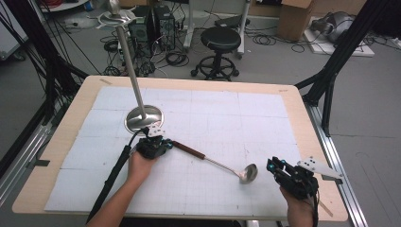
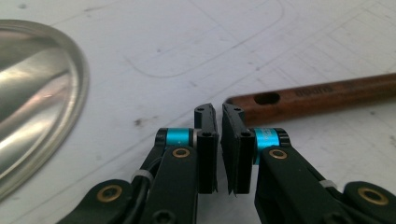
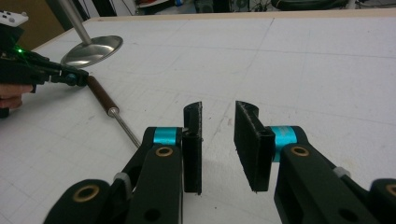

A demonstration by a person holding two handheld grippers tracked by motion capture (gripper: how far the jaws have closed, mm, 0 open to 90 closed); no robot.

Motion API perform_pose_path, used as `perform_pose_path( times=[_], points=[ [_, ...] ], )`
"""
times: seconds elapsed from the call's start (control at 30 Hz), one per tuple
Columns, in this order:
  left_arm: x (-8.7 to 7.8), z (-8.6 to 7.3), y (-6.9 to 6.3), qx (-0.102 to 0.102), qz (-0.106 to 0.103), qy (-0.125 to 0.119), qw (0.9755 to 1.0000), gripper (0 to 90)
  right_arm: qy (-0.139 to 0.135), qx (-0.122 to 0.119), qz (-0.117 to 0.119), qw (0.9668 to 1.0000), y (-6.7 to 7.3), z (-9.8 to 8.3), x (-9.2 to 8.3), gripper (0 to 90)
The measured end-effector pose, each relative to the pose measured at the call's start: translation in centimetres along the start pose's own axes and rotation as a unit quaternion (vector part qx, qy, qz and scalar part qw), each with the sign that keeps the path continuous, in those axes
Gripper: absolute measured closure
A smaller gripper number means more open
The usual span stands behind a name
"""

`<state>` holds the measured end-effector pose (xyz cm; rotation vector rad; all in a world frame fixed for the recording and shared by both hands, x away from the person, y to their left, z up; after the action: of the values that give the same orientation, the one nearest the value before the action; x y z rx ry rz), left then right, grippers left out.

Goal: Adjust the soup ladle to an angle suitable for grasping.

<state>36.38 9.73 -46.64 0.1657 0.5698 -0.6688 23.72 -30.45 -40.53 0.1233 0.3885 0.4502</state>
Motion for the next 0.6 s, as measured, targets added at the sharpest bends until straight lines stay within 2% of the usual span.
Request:
perform_pose_path(
  times=[0.07,0.13,0.23,0.3,0.37,0.43,0.5,0.6],
  points=[
    [0.3,0.1,-0.8,0.000,-0.013,0.001,0.9999,84.0,0.002,0.004,-0.002,1.0000,-0.1,0.0,0.0,72.1],
    [0.7,0.4,-1.6,0.009,-0.019,0.000,0.9998,83.8,0.001,0.004,-0.001,1.0000,-0.1,-0.1,-0.1,72.0],
    [1.1,0.8,-2.2,0.015,-0.016,-0.001,0.9998,83.5,0.000,0.006,-0.003,1.0000,-0.2,-0.1,-0.2,72.0],
    [1.0,1.3,-1.7,0.010,0.005,-0.011,0.9999,83.4,0.001,0.009,-0.003,1.0000,-0.2,-0.1,-0.3,72.1],
    [0.7,1.7,-0.4,-0.006,0.027,-0.023,0.9994,83.5,-0.003,0.007,-0.004,1.0000,-0.3,-0.1,-0.3,72.1],
    [0.5,1.9,1.0,-0.008,0.038,-0.021,0.9990,85.1,-0.002,0.009,-0.003,1.0000,-0.3,-0.2,-0.4,72.1],
    [0.7,2.0,1.6,0.002,0.029,-0.013,0.9995,86.8,-0.002,0.008,-0.003,1.0000,-0.4,-0.2,-0.4,72.1],
    [1.2,2.4,1.5,0.022,0.009,-0.010,0.9997,87.9,0.000,0.008,-0.004,1.0000,-0.3,-0.2,-0.3,72.1]
  ],
)
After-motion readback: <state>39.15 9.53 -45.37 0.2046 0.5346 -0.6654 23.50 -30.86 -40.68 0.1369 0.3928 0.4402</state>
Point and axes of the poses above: each handheld gripper's, and its own axes: x roughly forward along the jaws, z roughly out of its top, y roughly to its left, the point moved 3 cm from there along x, roughly forward along the jaws, and after that the axes turned 5 degrees about -y, right-handed, at the moved point
